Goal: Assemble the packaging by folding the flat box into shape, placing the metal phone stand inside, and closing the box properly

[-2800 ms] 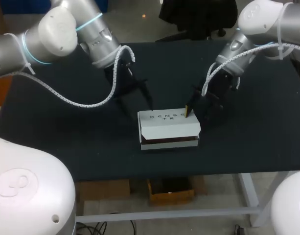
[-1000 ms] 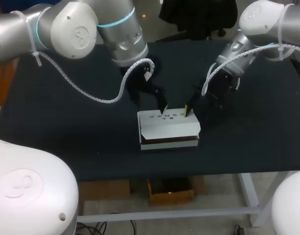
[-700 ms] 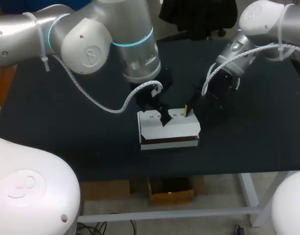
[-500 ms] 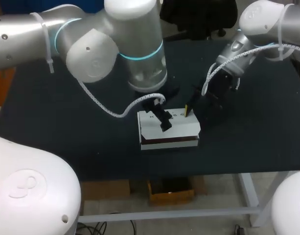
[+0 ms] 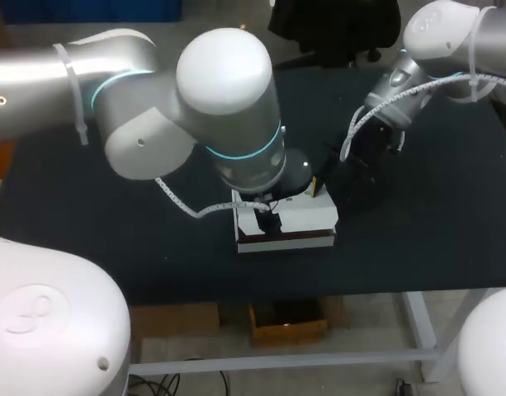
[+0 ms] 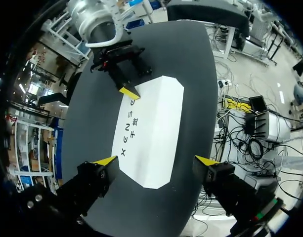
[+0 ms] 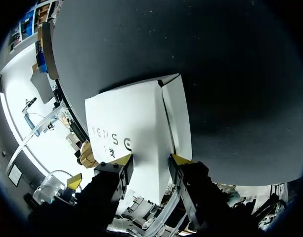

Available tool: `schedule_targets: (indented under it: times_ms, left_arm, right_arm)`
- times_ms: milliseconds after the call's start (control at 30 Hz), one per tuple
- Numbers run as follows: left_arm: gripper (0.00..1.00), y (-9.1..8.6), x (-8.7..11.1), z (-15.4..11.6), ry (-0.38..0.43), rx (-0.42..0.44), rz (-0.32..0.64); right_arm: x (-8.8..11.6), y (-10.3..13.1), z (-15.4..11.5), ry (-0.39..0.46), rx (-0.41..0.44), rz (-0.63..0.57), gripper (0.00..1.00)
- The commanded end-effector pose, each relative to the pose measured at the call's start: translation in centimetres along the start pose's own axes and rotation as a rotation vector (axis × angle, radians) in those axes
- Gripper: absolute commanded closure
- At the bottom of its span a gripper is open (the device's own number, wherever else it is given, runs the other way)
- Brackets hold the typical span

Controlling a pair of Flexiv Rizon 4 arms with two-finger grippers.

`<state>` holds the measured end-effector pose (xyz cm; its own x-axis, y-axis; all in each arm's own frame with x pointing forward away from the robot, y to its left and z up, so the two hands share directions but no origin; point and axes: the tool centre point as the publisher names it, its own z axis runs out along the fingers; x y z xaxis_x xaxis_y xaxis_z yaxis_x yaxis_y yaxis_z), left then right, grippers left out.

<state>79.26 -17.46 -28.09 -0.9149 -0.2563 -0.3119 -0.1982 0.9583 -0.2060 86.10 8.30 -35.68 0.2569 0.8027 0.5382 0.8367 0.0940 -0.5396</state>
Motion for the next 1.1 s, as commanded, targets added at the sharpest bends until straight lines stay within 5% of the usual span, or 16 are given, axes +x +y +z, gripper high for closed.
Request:
schedule_targets:
  times_ms: [33, 267, 733, 1100]
  left_arm:
    - [0.00, 0.3, 0.1, -0.1, -0.009, 0.005, 0.000]
    - [0.00, 0.3, 0.2, 0.0, -0.001, -0.025, -0.020]
    - [0.00, 0.0, -0.6, 2.2, 0.166, -0.070, 0.071]
    - [0.00, -0.1, -0.5, 3.3, 0.138, -0.090, 0.087]
  right_arm:
    - [0.0, 0.1, 0.0, 0.002, 0.005, -0.002, 0.55]
    - [0.0, 0.1, 0.0, 0.002, 0.005, -0.002, 0.55]
    - [0.0, 0.1, 0.0, 0.002, 0.005, -0.002, 0.55]
    - [0.0, 0.1, 0.0, 0.002, 0.005, -0.002, 0.53]
